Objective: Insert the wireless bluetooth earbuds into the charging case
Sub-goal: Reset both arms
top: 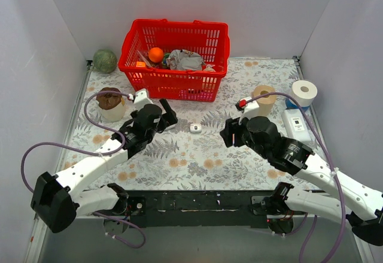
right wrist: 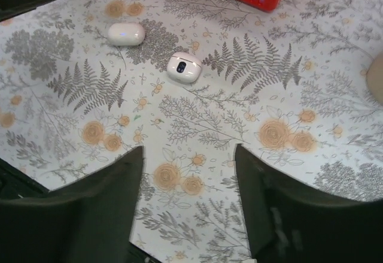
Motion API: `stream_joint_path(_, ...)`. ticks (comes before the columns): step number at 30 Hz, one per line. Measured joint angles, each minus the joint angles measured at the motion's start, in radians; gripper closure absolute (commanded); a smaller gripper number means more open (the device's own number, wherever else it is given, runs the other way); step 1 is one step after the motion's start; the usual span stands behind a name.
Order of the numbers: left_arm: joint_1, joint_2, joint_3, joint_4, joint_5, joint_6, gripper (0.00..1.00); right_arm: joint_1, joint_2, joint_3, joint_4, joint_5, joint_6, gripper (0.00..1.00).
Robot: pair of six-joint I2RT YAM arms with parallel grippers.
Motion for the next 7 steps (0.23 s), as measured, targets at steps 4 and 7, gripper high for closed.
stream_joint_path(4, 0.001, -0.025, 0.034, -0.139, -0.098, -0.060, 0.02, 0.000, -0.021, -0.053, 0.018, 0.017, -0.007, 0.08)
stream_joint_path(7, 0.000, -0.040, 0.034, -0.193, -0.079, -0.029, 0.02, 0.000, -0.035, -0.077, 0.018, 0.030, -0.006, 0.06)
